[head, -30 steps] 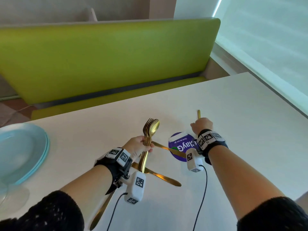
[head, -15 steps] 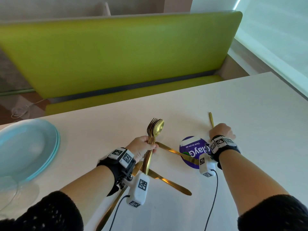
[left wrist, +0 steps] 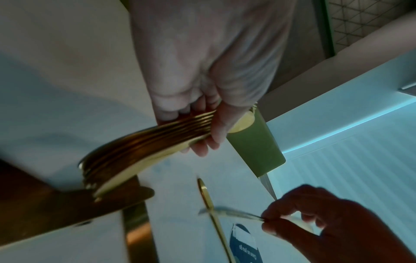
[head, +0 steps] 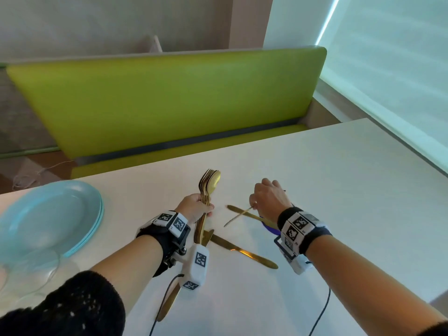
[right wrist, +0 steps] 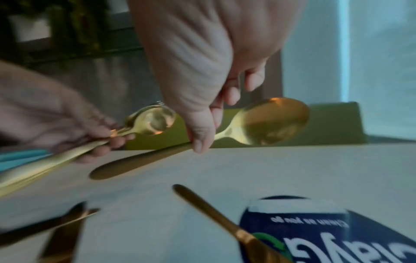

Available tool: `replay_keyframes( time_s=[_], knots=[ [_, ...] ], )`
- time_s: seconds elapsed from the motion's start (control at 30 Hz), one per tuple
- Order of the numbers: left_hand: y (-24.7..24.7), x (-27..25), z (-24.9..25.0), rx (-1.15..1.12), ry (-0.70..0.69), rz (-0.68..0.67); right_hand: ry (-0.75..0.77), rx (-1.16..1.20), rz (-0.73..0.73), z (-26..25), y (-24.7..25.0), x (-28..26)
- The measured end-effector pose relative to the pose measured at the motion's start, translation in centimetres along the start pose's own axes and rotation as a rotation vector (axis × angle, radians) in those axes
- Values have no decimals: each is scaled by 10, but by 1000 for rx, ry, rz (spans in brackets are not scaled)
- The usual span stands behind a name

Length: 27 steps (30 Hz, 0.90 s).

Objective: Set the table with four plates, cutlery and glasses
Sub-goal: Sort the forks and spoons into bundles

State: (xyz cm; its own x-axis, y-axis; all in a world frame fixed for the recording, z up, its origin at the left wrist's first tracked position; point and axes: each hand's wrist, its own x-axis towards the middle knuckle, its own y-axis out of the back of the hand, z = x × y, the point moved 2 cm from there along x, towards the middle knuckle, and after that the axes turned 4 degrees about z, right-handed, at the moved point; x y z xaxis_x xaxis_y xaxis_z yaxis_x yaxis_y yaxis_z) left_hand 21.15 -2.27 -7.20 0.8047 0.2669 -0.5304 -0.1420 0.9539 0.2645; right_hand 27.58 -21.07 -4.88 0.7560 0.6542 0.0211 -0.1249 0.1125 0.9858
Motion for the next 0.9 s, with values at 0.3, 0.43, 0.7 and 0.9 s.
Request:
replay_keyframes(
  time_s=[0.3, 0.43, 0.7, 0.9],
  knots=[
    [20, -95, -51, 71, -16, -361, 390, -113, 104, -134, 51, -67],
    [35, -145, -85, 122, -76, -387, 375, -74, 62, -188, 61, -100],
    [73, -222, -170, 208, -39, -391, 353, 2, -11, -289, 69, -173],
    [99, -252, -213, 407, -75, -379, 360, 75, -38, -343, 55, -206]
  ],
)
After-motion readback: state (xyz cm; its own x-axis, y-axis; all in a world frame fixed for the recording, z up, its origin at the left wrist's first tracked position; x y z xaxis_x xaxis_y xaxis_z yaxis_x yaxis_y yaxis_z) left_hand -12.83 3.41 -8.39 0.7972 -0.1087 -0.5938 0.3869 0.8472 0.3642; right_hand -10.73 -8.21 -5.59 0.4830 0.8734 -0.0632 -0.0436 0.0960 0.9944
